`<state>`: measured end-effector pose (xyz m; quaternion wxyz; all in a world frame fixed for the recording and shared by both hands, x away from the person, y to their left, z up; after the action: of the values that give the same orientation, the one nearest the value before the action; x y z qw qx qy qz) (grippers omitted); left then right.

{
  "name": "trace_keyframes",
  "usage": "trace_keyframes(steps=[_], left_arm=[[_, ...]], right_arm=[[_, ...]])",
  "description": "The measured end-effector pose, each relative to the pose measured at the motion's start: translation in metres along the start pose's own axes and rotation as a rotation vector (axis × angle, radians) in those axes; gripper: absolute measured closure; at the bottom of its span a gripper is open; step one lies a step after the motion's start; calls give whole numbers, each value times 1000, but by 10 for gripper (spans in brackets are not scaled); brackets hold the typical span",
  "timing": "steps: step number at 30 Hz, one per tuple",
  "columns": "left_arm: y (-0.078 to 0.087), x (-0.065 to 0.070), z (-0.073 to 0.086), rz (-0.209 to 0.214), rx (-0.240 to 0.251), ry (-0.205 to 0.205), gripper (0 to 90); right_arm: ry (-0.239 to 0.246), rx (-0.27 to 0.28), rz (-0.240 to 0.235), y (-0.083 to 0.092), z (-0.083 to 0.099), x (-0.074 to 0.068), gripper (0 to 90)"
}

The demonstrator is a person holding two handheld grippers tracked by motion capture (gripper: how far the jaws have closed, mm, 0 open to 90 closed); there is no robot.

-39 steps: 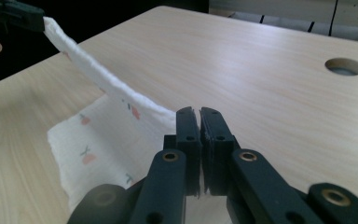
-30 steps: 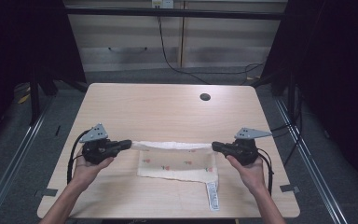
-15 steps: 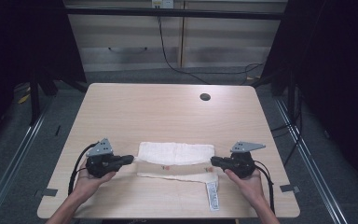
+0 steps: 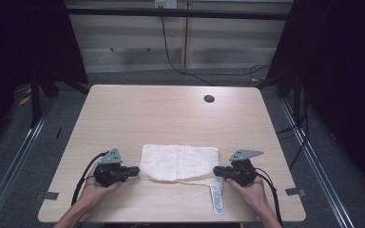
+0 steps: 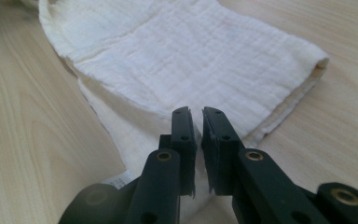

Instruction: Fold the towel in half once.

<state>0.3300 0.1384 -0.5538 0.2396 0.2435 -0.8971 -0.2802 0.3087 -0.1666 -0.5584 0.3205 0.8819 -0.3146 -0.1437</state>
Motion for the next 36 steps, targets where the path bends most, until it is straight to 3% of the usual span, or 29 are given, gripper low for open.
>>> trace_keyframes(steps=[3,9,14,16,20,24,26,30,36], left_arm=[[3,-1,-1,6,7,19,798],[9,-5,-7,-1,43,35,737],[15,-5,-13,0,65,43,714],[17,-8,-16,-5,82,57,712],[17,-15,-17,-26,79,58,712],[6,-16,-19,-32,64,53,709],[-3,-17,-18,-39,36,48,689],[-11,-17,-20,-39,25,43,678],[-23,-23,-26,-66,29,54,669]], right_arm=[[-4,-5,10,0,1,2,769],[-26,42,15,10,-5,6,709],[-27,71,30,16,-11,7,696],[-18,58,47,14,-11,9,696],[-18,42,38,6,-13,11,707],[-11,45,31,-4,-21,17,730],[-14,39,28,-13,-24,22,739],[-12,-10,19,-36,-24,27,739],[20,-24,8,-47,-23,22,748]])
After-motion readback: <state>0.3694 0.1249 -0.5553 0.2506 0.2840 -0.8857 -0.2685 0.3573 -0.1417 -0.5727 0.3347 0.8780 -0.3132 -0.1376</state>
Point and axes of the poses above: each handheld gripper's, and its own axes: y roughly backward along the jaws, z roughly out of its underside, x roughly to its right, the point moved 10 cm from there along -y, roughly forward along the jaws, and after that the axes turned 10 degrees about y, right-handed, at the moved point
